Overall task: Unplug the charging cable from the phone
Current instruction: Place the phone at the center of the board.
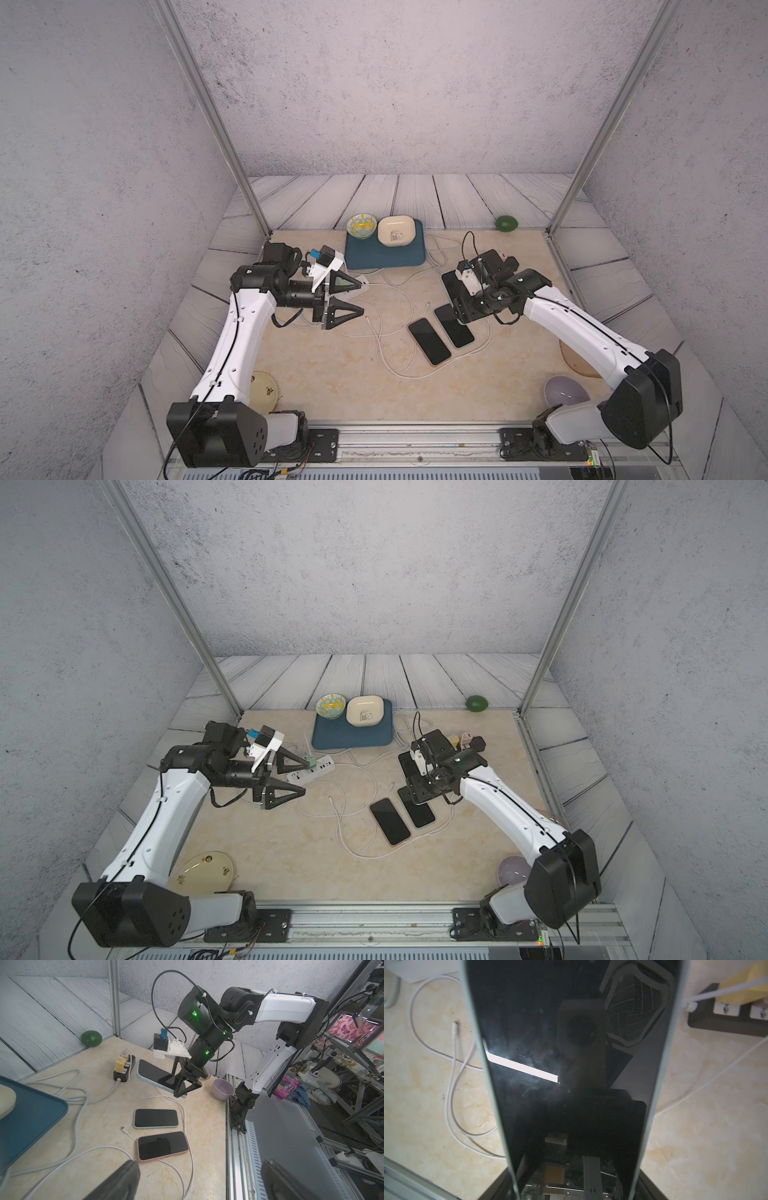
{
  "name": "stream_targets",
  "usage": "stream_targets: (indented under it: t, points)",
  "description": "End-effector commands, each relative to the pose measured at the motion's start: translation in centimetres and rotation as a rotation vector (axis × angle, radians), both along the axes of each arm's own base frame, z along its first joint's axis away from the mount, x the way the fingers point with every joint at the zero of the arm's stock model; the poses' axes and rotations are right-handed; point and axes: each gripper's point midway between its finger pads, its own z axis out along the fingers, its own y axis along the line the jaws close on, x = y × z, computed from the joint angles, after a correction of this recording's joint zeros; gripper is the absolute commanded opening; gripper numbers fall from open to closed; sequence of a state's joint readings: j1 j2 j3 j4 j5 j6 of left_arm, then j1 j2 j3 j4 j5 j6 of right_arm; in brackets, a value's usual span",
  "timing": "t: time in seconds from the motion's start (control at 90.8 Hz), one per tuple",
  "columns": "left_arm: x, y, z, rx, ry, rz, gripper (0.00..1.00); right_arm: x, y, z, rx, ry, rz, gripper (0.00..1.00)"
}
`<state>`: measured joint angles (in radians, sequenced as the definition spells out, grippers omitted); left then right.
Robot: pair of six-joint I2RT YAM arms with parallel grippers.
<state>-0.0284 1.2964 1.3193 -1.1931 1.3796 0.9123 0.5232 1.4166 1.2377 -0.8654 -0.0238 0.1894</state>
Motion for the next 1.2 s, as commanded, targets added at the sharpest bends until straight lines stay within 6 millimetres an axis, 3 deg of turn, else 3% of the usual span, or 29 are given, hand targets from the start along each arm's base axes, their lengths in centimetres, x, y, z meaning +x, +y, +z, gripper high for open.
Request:
stream_targets:
  t: [0.0,0.275,0.649,0.892,1.189]
  points:
    - [-0.4,0.2,0.1,-0.007,0.006,0.007,0.98,0.3,-2.7,-0.4,-0.062,-0.002,-0.126,0.12]
    - [-0.4,0.2,0.1,-0.007,0.004,0.008,0.98,0.0,-8.1,-3.5,-0.108,0.064,-0.346,0.09]
    - [-0.3,0.4,0.0,0.002,-0.001,0.014,0.98,-0.7,-13.1,-8.5,-0.144,0.170,-0.554,0.08]
    - [0.0,0.5,-0.5,0.012,-0.001,0.022,0.98,-0.9,-14.6,-11.7,-0.135,0.259,-0.633,0.10]
    - [0.2,0.7,-0.8,0.028,-0.004,0.035,0.98,-1.3,-15.0,-13.9,-0.157,0.342,-0.629,0.14]
